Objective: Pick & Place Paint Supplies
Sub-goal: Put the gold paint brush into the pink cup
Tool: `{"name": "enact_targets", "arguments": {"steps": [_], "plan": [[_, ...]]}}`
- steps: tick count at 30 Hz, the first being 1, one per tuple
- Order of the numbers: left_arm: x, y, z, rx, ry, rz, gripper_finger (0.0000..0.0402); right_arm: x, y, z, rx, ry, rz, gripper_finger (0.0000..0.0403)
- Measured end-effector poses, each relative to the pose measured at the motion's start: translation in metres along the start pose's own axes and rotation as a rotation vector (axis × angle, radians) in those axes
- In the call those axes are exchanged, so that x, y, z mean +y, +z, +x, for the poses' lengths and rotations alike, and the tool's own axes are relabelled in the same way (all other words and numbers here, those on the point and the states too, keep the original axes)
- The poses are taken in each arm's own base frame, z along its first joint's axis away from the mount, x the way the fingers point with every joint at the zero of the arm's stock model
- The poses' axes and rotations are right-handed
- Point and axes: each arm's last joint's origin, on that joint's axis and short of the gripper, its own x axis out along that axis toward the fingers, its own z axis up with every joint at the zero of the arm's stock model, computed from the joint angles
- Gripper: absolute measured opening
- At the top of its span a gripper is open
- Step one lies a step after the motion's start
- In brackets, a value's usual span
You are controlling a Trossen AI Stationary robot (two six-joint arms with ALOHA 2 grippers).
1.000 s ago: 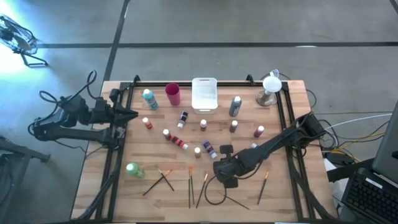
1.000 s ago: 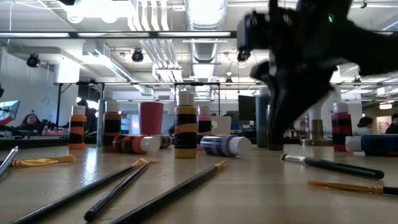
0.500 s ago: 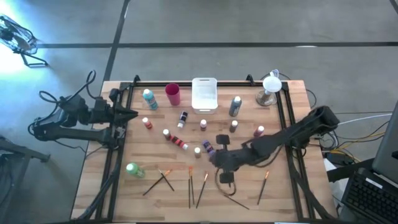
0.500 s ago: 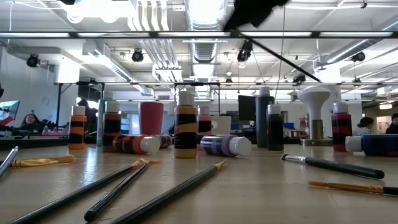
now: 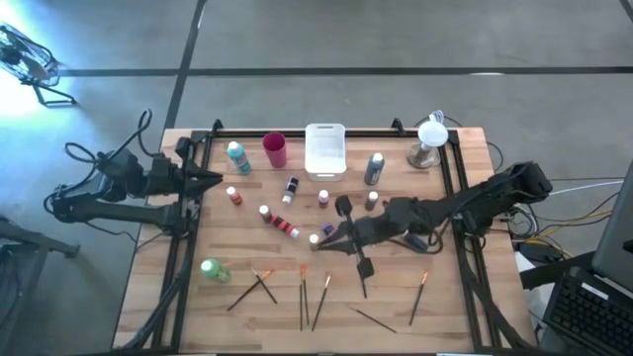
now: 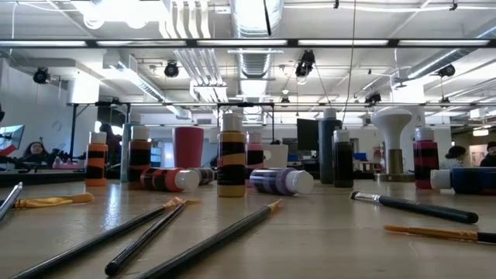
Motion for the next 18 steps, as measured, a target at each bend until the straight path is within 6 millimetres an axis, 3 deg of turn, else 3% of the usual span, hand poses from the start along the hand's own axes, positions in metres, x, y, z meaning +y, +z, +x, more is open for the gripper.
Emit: {"name": "enact_targets", "arguments": {"steps": [7, 18], "plan": [[0.000, 0.002, 0.008, -0.021, -0.001, -0.102, 0.0036, -0.010, -0.003, 0.005, -0.017, -0.005, -0.006, 0.0011], [-0.001, 0.001, 0.029, -0.016, -0.007, -0.155, 0.0036, -0.015, 0.012, 0.019, -0.007, 0.043, -0.058, 0.0010]]}}
